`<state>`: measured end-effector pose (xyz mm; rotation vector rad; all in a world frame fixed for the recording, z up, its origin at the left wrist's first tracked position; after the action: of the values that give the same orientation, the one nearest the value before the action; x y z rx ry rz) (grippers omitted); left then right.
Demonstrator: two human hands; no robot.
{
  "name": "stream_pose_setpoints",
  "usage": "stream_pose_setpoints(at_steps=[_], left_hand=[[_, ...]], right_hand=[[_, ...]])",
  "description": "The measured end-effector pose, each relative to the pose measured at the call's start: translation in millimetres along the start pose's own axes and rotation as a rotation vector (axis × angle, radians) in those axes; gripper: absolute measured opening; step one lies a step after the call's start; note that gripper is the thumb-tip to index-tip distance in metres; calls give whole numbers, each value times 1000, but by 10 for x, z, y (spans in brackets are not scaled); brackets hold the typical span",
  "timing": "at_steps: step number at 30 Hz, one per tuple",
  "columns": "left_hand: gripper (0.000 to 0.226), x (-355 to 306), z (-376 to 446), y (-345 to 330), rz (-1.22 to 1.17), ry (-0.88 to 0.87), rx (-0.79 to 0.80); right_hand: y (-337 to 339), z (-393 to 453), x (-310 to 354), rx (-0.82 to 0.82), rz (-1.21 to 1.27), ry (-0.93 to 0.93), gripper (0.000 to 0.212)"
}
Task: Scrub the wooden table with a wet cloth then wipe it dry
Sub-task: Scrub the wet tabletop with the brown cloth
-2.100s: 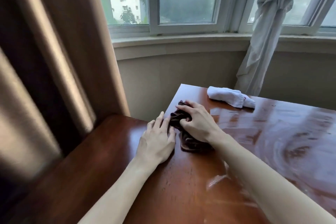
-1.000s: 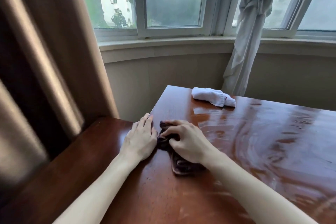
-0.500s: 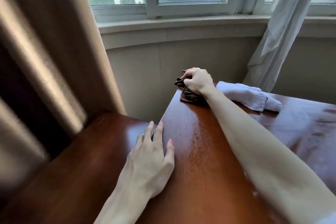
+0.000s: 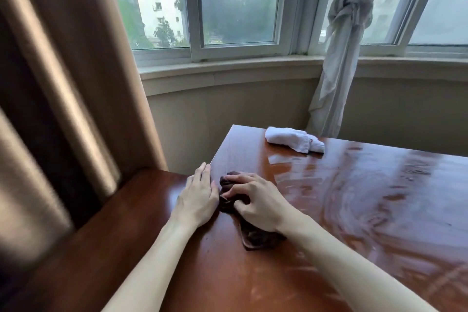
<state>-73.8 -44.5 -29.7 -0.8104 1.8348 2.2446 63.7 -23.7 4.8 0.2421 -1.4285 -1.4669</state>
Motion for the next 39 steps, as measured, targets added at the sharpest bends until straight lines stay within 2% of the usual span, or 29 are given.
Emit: stream_pose_setpoints(at_steps=[4,8,12,16,19,22,29,33,36,39], left_hand=[[52,4,28,-70,28,-22,25],[54,107,333,-310,-11,-13,54],[56,30,56,-86,-6,-30,-2],[58,35,74,-79,-23,-36,-57],[59,91,95,-96,-15,-28,-64],[59,76,84,-71,-14,-22,-58],[58,77,90,-58,-8,42,-26],[57,67,65,-2,-12,50,-59],[56,49,34,26,-28,45,-53],[56,30,13,43,-35,28,-45]], right_hand=[[11,-92,10,27,27,36,50],[-81,537,-570,18,-2,-64,46],[104,1118,-710,-17,-124,-119,40],[234,1816,-1319,-93,-122,-264,40],[257,2143,-1661,-124,-140,-378,38],[259,2259,-1729,-108,-183,-407,39],[64,1604,-1122,-21,-153,-253,29],[13,941,-593,26,-44,-205,49],[-36,418,-300,-4,-78,-170,40],[-49,17,-61,-45,-127,-148,48]])
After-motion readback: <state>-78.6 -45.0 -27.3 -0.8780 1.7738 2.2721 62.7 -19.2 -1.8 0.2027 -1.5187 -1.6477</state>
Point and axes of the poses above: each hand's wrist, its own z-axis towards the middle knuckle, its own y-axis out of the back of the hand, x = y × z, the point moved 10 cm from there along z, towards the middle knuckle, and after that the axes turned 1 degree about -x, right-handed, at the moved point
